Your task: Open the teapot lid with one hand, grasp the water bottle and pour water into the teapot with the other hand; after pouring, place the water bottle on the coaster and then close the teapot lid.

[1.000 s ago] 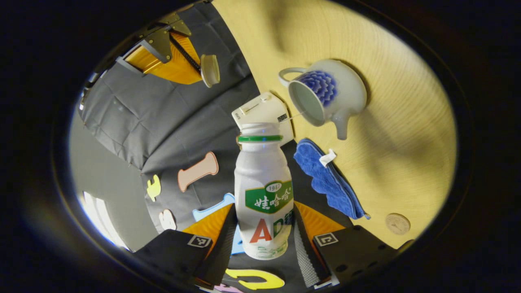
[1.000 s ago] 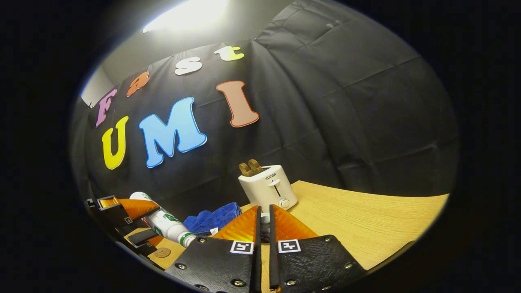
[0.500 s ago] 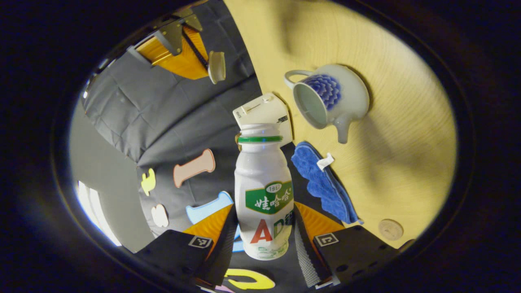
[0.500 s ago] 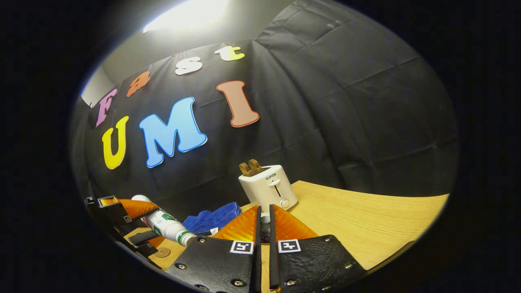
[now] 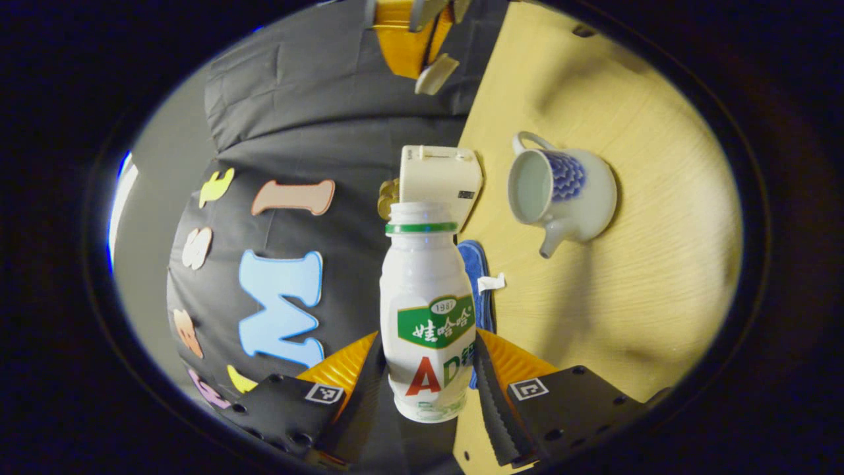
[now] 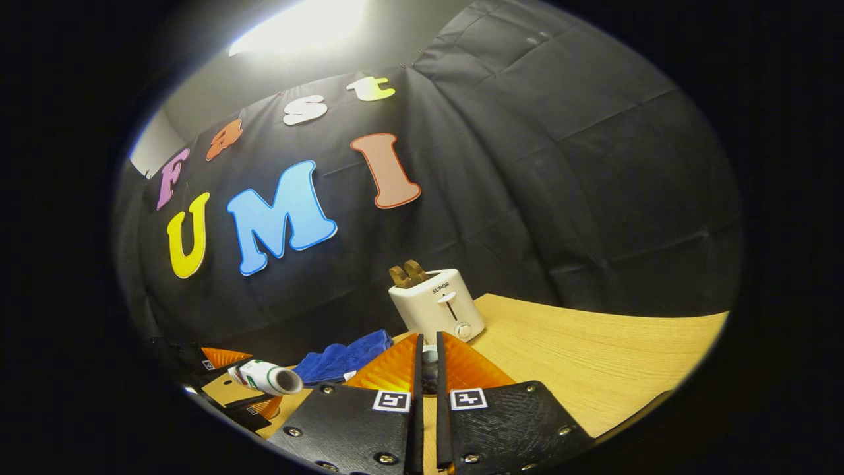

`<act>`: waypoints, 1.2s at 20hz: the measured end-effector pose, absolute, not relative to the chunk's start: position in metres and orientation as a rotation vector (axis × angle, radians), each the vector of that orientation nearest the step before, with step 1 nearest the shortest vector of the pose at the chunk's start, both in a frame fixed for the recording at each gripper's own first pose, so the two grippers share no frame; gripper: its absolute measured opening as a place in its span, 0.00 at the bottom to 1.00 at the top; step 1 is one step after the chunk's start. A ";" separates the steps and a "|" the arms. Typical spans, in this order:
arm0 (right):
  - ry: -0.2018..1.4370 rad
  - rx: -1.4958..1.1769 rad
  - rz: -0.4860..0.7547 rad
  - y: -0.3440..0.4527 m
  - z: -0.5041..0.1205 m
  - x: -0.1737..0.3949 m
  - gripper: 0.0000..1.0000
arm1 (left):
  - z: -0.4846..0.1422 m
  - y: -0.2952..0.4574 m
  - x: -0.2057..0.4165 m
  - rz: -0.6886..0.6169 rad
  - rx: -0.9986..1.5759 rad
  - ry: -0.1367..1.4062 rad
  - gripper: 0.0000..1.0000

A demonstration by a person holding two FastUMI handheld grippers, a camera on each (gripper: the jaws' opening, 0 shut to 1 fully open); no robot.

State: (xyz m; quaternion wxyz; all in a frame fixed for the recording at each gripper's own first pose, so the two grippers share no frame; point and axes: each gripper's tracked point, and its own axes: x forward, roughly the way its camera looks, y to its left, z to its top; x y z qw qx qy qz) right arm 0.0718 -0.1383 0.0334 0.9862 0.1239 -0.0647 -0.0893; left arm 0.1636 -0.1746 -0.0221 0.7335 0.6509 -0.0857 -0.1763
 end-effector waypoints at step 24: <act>0.066 -0.043 0.100 -0.027 -0.030 0.103 0.07 | -0.009 -0.037 0.127 -0.156 0.224 0.013 0.81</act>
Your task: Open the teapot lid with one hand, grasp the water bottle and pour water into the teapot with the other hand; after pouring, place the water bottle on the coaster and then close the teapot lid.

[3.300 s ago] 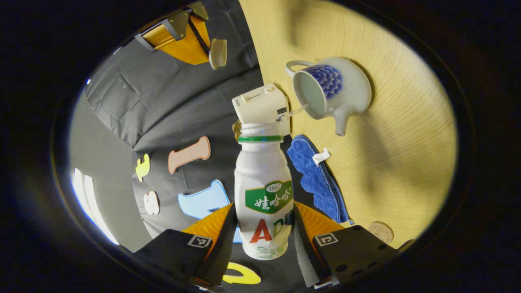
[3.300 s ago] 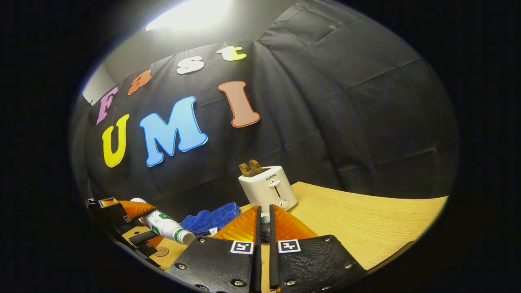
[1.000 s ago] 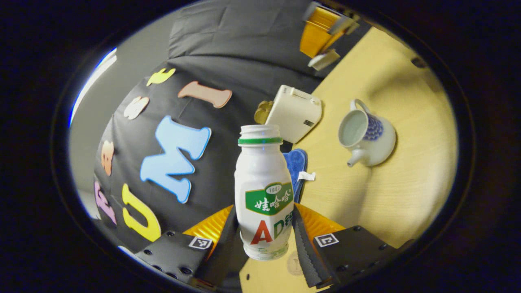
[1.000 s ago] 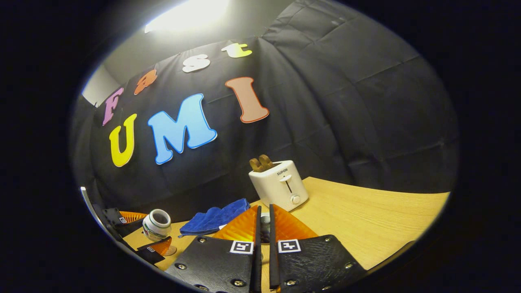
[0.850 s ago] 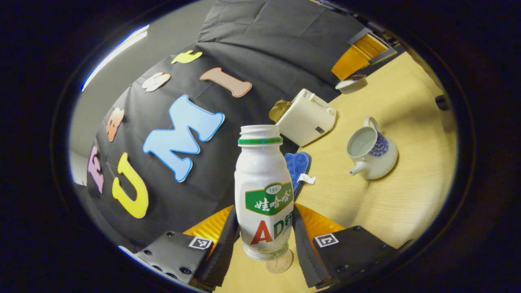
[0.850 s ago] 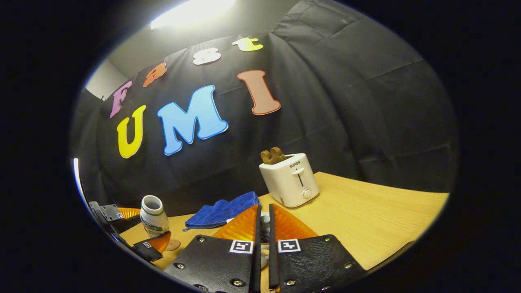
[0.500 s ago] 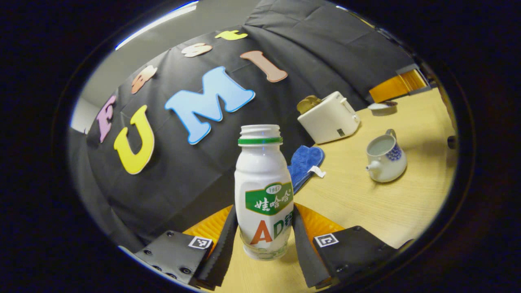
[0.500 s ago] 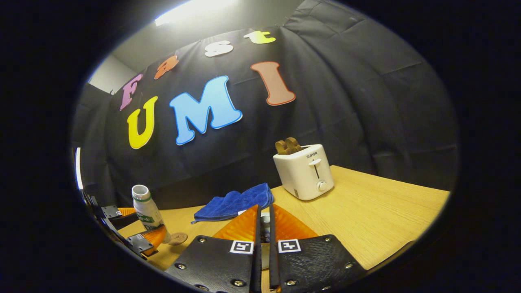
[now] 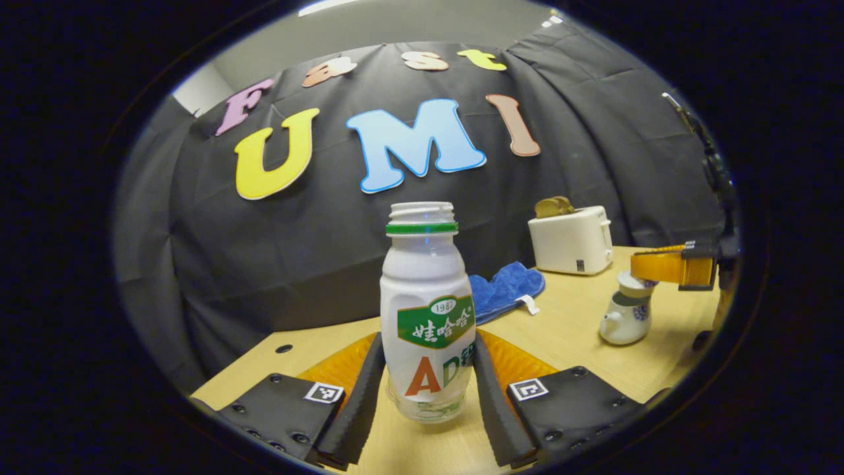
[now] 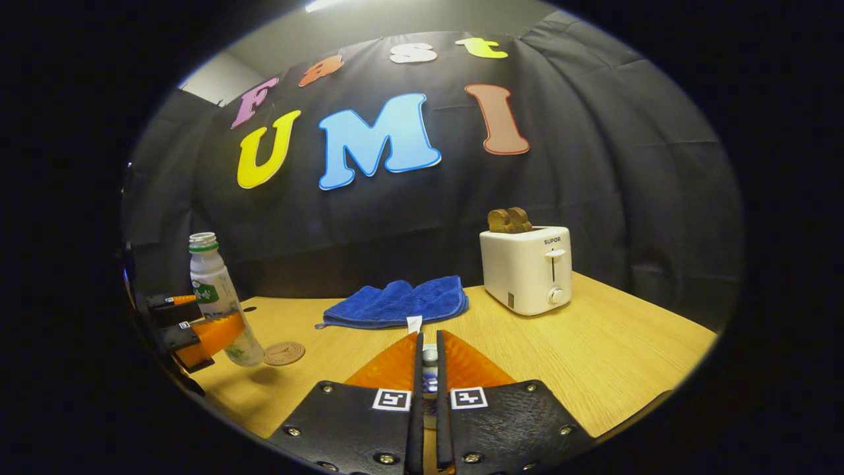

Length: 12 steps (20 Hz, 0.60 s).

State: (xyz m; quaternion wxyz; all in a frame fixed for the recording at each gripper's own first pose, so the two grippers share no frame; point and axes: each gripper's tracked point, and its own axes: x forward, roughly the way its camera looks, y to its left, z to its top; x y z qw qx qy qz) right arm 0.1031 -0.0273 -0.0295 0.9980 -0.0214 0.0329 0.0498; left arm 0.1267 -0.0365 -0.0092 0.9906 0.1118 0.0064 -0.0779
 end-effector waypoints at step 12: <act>0.099 -0.055 0.079 -0.027 -0.043 0.111 0.08 | -0.005 -0.013 0.127 -0.138 0.046 -0.001 0.81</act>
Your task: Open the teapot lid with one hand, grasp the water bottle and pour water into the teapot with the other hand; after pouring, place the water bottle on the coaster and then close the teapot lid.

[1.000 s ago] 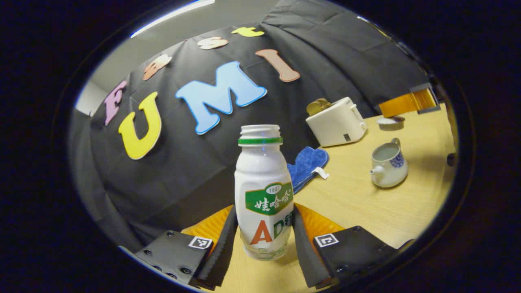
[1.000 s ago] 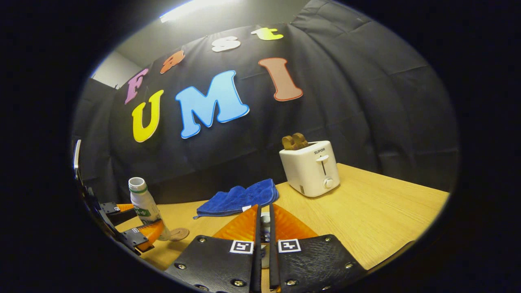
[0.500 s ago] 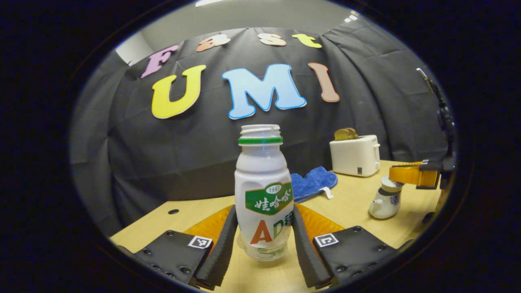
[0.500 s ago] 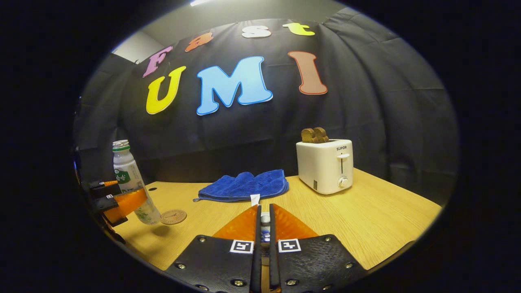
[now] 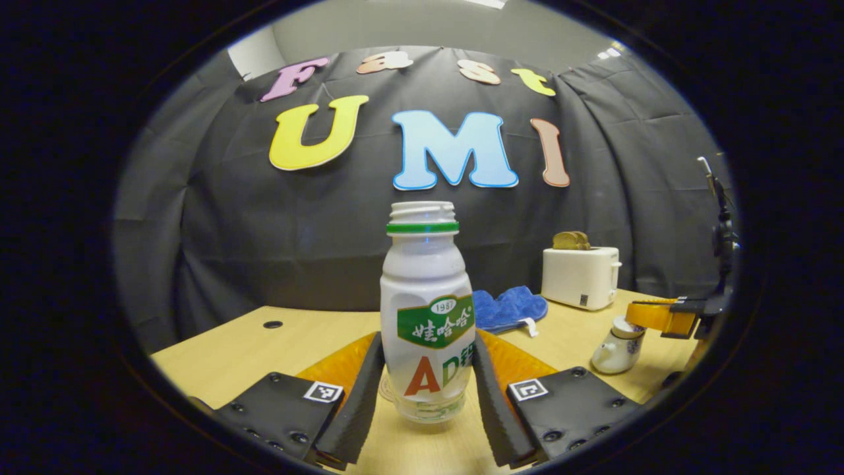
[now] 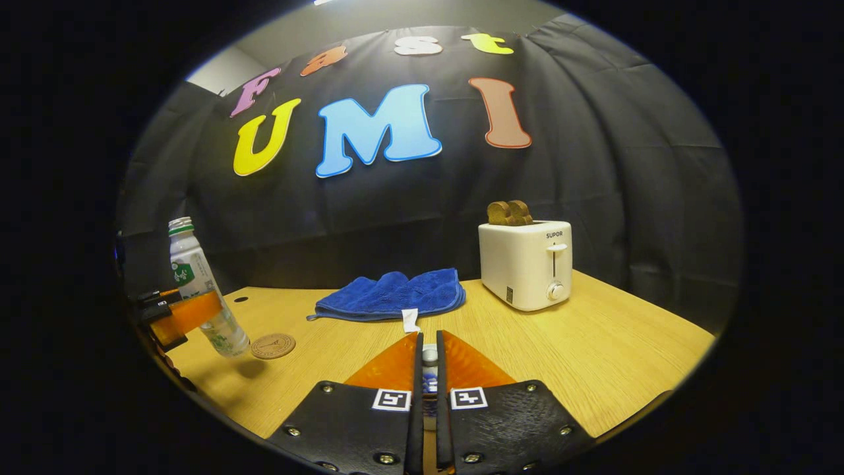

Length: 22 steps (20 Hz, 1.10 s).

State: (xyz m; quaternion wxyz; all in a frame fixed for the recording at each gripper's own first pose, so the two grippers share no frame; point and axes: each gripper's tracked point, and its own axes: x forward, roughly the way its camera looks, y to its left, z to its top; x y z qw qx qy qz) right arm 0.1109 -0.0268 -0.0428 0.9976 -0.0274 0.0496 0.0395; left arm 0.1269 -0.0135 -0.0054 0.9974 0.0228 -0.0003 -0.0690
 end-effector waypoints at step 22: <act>0.024 -0.078 0.053 -0.026 -0.025 0.102 0.69 | -0.016 0.001 0.124 -0.113 0.032 0.037 0.77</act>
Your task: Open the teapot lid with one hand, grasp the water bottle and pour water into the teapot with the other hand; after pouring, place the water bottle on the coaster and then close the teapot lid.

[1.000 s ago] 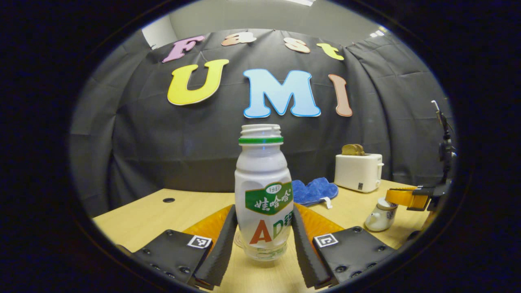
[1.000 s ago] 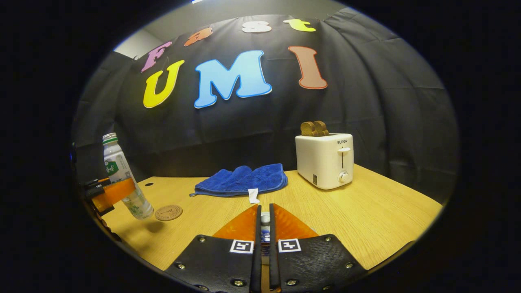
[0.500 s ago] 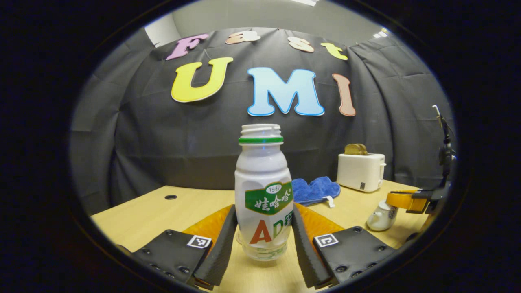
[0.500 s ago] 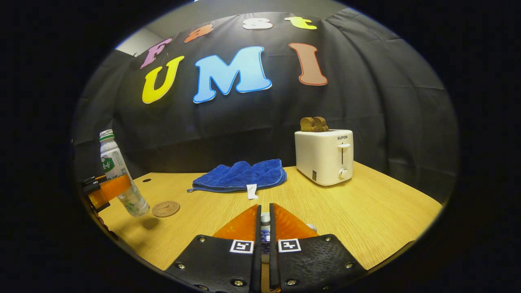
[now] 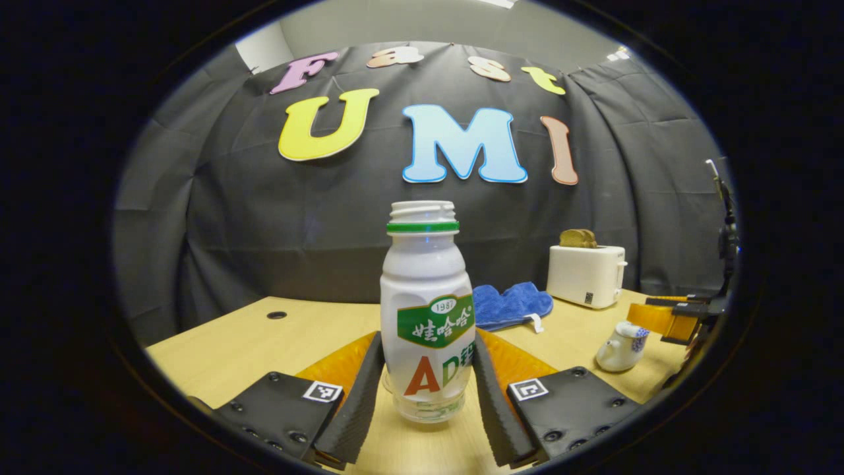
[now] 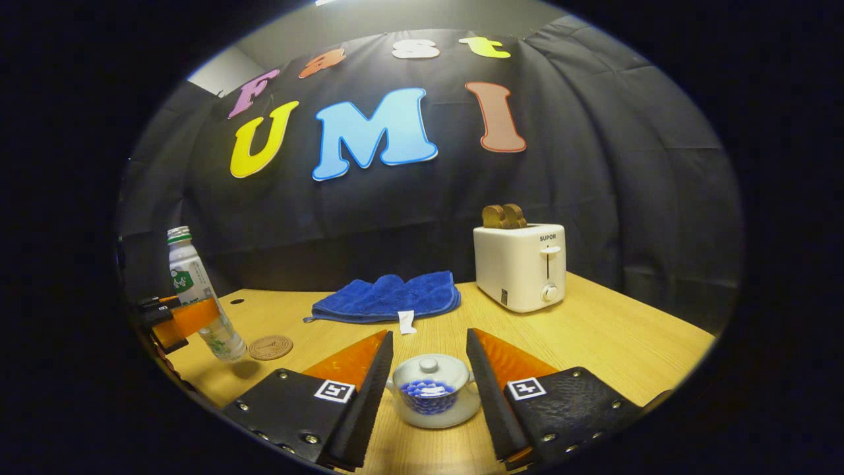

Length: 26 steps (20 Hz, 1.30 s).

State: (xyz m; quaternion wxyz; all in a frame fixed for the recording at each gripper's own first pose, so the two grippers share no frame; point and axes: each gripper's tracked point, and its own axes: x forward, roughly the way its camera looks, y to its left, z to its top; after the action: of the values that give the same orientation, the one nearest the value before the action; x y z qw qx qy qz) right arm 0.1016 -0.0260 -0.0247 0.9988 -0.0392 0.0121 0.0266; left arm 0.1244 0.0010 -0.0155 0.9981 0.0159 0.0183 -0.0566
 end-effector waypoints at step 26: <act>-0.119 -0.188 0.100 0.000 0.001 0.082 0.73 | -0.026 0.021 0.199 -0.119 0.059 0.059 0.81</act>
State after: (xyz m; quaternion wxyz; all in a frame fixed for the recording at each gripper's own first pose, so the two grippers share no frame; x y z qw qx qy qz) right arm 0.0820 0.0003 0.0008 0.9926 -0.0937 -0.0591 0.0501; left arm 0.1992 0.0214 -0.0264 0.9974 0.0293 0.0296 -0.0596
